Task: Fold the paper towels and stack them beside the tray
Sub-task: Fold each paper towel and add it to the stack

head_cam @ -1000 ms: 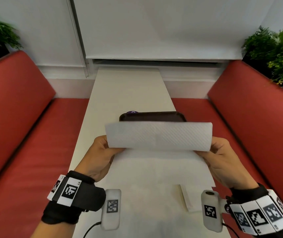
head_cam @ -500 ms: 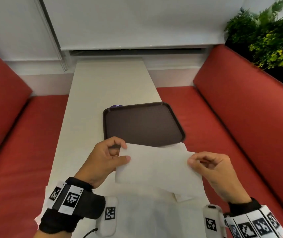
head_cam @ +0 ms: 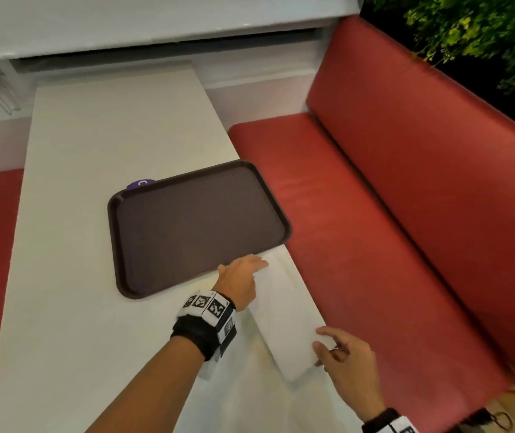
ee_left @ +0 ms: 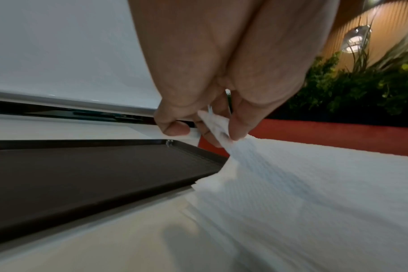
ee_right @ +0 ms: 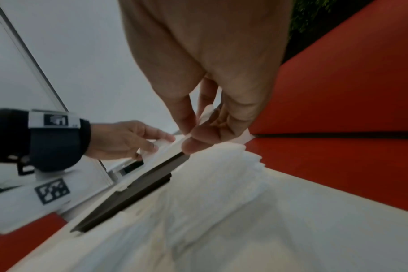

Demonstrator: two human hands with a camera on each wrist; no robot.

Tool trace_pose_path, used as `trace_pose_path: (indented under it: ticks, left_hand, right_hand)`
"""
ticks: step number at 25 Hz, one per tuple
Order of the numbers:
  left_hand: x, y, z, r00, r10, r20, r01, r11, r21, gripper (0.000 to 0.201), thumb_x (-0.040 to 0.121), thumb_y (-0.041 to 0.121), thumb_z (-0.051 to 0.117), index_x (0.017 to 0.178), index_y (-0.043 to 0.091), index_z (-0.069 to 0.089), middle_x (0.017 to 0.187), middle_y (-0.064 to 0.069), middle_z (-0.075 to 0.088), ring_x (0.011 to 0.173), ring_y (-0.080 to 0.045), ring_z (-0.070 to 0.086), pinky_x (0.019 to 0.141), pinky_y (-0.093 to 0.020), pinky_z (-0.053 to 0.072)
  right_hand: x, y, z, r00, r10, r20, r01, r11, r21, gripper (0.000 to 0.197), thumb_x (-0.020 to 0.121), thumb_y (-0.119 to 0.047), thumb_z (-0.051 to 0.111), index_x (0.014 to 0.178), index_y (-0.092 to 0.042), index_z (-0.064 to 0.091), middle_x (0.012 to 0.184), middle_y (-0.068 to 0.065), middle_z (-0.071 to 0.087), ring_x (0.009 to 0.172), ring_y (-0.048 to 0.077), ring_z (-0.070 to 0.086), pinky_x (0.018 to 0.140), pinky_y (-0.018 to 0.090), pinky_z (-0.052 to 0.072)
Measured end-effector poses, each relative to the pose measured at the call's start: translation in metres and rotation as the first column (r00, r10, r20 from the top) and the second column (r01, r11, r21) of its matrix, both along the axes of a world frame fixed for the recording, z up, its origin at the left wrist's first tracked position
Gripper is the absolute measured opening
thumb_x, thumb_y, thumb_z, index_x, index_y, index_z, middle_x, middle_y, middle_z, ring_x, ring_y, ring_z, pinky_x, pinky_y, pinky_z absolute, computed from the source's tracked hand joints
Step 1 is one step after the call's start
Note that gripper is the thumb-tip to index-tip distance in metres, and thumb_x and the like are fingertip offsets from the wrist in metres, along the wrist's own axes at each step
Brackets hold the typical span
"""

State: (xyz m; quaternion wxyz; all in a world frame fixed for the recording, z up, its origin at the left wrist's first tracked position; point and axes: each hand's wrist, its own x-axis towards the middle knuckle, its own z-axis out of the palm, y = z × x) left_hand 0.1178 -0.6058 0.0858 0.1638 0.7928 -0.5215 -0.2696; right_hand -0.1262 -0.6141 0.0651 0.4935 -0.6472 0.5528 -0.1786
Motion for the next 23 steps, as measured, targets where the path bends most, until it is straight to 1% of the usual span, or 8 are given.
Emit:
trace_pose_path:
  ticks: [3, 8, 12, 14, 16, 18, 20, 23]
  left_hand:
    - [-0.009, -0.034, -0.016, 0.979, -0.138, 0.149, 0.115, 0.981, 0.154, 0.074, 0.078, -0.016, 0.038, 0.139, 0.025, 0.037, 0.150, 0.005, 0.026, 0.127, -0.019, 0.035, 0.097, -0.041, 0.026]
    - [-0.012, -0.041, -0.059, 0.953, -0.204, 0.225, 0.110, 0.921, 0.373, 0.084, 0.081, -0.005, 0.045, 0.142, 0.044, 0.014, 0.155, 0.002, 0.006, 0.131, -0.027, 0.022, 0.099, -0.052, 0.025]
    - [-0.012, -0.004, -0.039, 0.965, 0.037, 0.260, -0.068, 0.991, 0.111, 0.060, 0.091, 0.010, 0.044, 0.137, 0.046, 0.028, 0.152, -0.001, 0.013, 0.130, -0.025, 0.024, 0.096, -0.049, 0.027]
    - [-0.007, 0.044, -0.026, 0.968, 0.218, 0.124, -0.222, 0.975, 0.021, 0.043, 0.096, 0.023, 0.042, 0.132, 0.045, 0.040, 0.146, 0.003, 0.025, 0.129, -0.018, 0.029, 0.097, -0.044, 0.026]
    - [-0.001, 0.119, -0.021, 0.940, 0.339, -0.049, -0.336, 0.940, 0.060, 0.035, 0.094, 0.029, 0.047, 0.117, 0.056, 0.048, 0.131, 0.007, 0.044, 0.114, -0.010, 0.047, 0.095, -0.039, 0.032]
    - [-0.003, 0.196, -0.017, 0.853, 0.476, -0.213, -0.462, 0.879, 0.115, 0.046, 0.089, 0.025, 0.057, 0.093, 0.070, 0.051, 0.106, 0.009, 0.059, 0.081, -0.004, 0.059, 0.085, -0.032, 0.046]
    - [-0.012, 0.266, -0.024, 0.747, 0.618, -0.246, -0.588, 0.786, 0.189, 0.064, 0.083, 0.015, 0.065, 0.079, 0.077, 0.048, 0.086, 0.005, 0.063, 0.059, -0.006, 0.060, 0.067, -0.013, 0.048]
    - [-0.033, 0.342, -0.025, 0.553, 0.797, -0.244, -0.744, 0.604, 0.287, 0.063, 0.074, 0.009, 0.073, 0.056, 0.067, 0.057, 0.072, -0.001, 0.067, 0.048, -0.009, 0.058, 0.057, -0.003, 0.043]
  right_hand:
    - [0.006, -0.012, -0.016, 0.996, 0.017, -0.085, -0.015, 1.000, 0.016, 0.025, 0.083, -0.013, 0.070, 0.093, -0.036, 0.064, 0.054, -0.001, 0.069, 0.051, 0.002, 0.064, 0.057, 0.010, 0.042]
    - [0.006, -0.017, -0.037, 0.948, 0.191, -0.256, -0.200, 0.980, -0.011, 0.033, 0.087, -0.022, 0.065, 0.114, -0.041, 0.059, 0.044, -0.007, 0.049, 0.046, 0.012, 0.044, 0.062, 0.002, 0.038]
    - [-0.001, -0.010, -0.025, 0.899, 0.245, -0.362, -0.284, 0.957, -0.057, 0.039, 0.090, -0.037, 0.059, 0.128, -0.041, 0.055, 0.040, -0.003, 0.043, 0.044, 0.011, 0.049, 0.060, 0.012, 0.043]
    - [0.007, -0.004, -0.010, 0.913, 0.253, -0.320, -0.319, 0.931, -0.176, 0.033, 0.087, -0.032, 0.065, 0.120, -0.033, 0.063, 0.041, -0.007, 0.040, 0.045, 0.009, 0.048, 0.057, 0.007, 0.040]
    - [0.031, 0.008, -0.002, 0.889, 0.332, -0.314, -0.419, 0.868, -0.266, 0.033, 0.083, -0.035, 0.069, 0.115, -0.027, 0.067, 0.059, -0.013, 0.053, 0.053, 0.001, 0.050, 0.060, 0.003, 0.038]
    - [0.066, 0.026, -0.006, 0.817, 0.483, -0.316, -0.553, 0.810, -0.193, 0.048, 0.085, -0.044, 0.065, 0.127, -0.024, 0.057, 0.103, -0.008, 0.063, 0.087, 0.002, 0.059, 0.081, 0.010, 0.043]
    - [0.106, 0.048, -0.017, 0.692, 0.621, -0.367, -0.684, 0.727, -0.060, 0.068, 0.087, -0.051, 0.057, 0.144, -0.020, 0.036, 0.142, 0.000, 0.042, 0.129, 0.016, 0.042, 0.107, 0.024, 0.033]
    - [0.159, 0.076, -0.029, 0.499, 0.710, -0.497, -0.797, 0.601, 0.059, 0.084, 0.087, -0.057, 0.052, 0.150, -0.017, 0.015, 0.156, 0.006, 0.015, 0.143, 0.025, 0.017, 0.116, 0.039, 0.022]
